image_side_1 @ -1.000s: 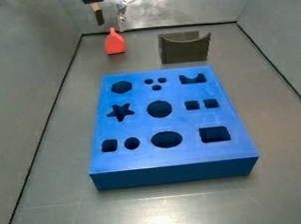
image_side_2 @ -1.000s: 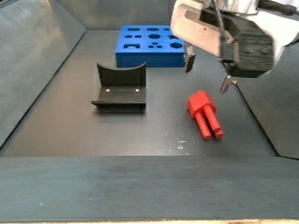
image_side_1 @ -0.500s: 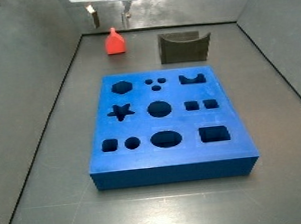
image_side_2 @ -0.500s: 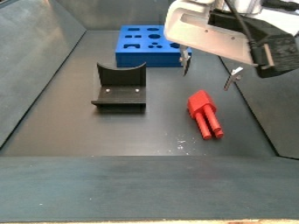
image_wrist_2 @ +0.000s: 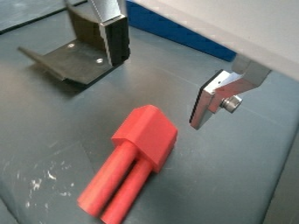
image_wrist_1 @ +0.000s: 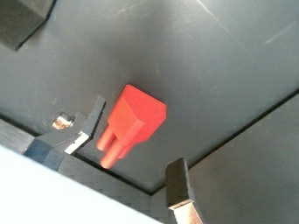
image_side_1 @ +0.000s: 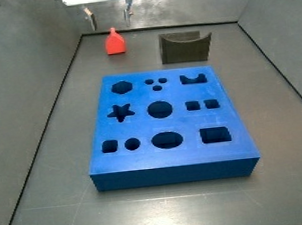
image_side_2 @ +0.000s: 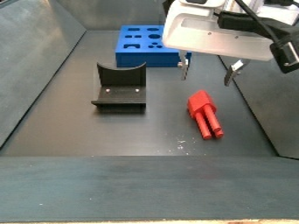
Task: Pick up the 3 prong object. Move up. Rotate the 3 prong object. Place the 3 prong object on the fixture. Regrasp the 3 prong object. Move to above the board. Insert the 3 prong object.
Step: Rotate the 3 prong object.
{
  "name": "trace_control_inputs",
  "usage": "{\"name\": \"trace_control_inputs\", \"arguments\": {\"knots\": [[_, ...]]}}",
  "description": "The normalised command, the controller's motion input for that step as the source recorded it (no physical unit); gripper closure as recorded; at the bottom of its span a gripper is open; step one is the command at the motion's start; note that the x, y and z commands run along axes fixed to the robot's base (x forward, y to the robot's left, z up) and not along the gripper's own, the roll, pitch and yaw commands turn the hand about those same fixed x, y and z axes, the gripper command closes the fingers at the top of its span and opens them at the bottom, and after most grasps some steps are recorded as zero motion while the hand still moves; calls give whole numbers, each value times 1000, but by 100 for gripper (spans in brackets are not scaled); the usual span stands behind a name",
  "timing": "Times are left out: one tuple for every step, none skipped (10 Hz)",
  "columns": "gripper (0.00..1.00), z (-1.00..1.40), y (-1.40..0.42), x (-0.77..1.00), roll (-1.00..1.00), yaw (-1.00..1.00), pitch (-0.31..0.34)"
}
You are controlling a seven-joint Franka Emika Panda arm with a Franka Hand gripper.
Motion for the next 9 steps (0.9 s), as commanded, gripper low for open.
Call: {"name": "trace_control_inputs", "arguments": {"knots": [[0, -46, -10, 37, -1, 364, 17], [0, -45, -9, 37, -1, 238, 16], [0, -1000, 0, 0, 0, 0, 0], [0, -1000, 1, 10, 1, -36, -13], [0, -1000, 2, 24, 2, -36, -35], [0, -1000, 2, 33, -15, -28, -62], [0, -1000, 3, 34, -24, -23, -70], [0, -987, 4, 39, -45, -13, -82], [0, -897, 5, 41, -59, -8, -90]]}}
